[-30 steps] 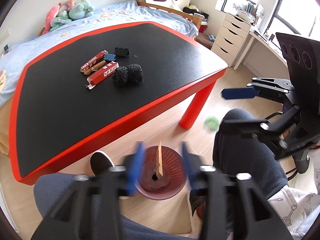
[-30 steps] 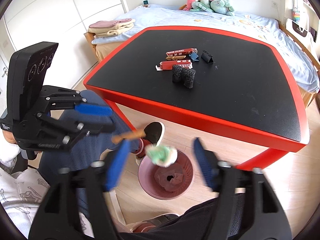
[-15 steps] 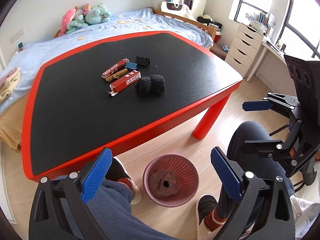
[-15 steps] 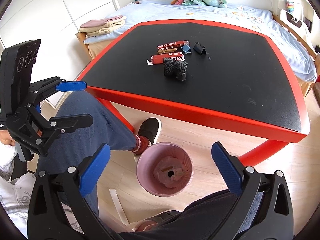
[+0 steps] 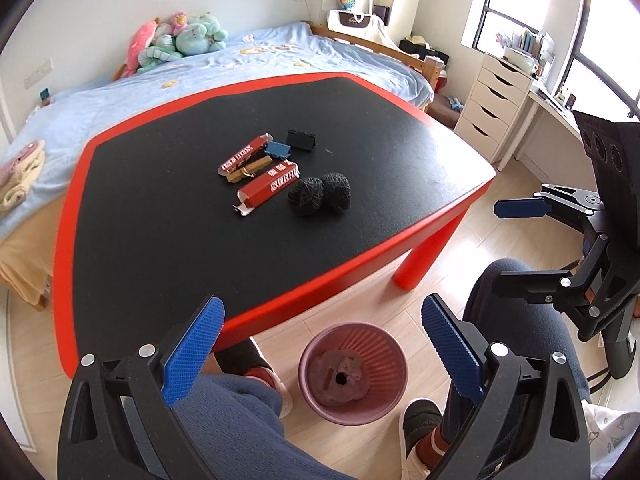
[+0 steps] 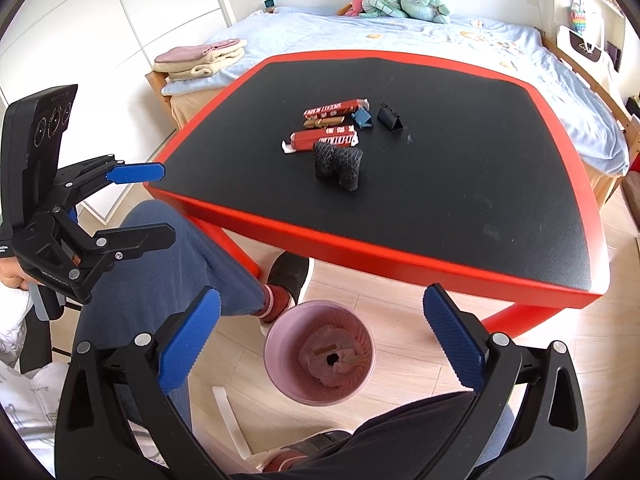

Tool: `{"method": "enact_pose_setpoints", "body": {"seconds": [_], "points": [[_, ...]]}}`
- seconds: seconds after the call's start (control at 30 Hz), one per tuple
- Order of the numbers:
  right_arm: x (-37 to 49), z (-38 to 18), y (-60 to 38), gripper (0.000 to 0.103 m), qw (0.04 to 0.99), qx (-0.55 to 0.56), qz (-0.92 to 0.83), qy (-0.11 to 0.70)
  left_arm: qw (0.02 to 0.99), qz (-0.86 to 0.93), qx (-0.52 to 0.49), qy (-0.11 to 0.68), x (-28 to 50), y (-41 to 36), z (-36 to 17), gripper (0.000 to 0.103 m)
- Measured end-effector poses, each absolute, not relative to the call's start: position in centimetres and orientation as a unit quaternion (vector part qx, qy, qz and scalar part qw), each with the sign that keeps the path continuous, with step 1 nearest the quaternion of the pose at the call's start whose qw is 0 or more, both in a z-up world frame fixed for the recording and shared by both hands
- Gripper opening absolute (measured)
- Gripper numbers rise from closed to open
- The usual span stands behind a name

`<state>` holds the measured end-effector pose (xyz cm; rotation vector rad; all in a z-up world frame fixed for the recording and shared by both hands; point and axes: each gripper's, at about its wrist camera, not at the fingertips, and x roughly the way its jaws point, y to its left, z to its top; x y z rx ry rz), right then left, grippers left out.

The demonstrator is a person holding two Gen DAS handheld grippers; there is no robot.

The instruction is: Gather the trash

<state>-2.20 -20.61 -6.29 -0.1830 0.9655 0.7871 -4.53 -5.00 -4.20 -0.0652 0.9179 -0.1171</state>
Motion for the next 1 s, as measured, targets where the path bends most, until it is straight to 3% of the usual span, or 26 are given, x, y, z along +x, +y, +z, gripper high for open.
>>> {"method": "enact_pose_setpoints", "body": {"seconds": [0.53,1.0], "points": [[6.0,-3.0,-18.2,0.099,0.822,-0.093,0.374,0.419,0.9,-0.074,-0.012,0.429,1.8,-1.9,-3.0,0.095],[15.3,-5.2,-13.1,0.099,0.808,-0.131,0.387,0.425,0.879,-0.115,0.002,0.463,8.7,0.9,-6.4,0.095]]}}
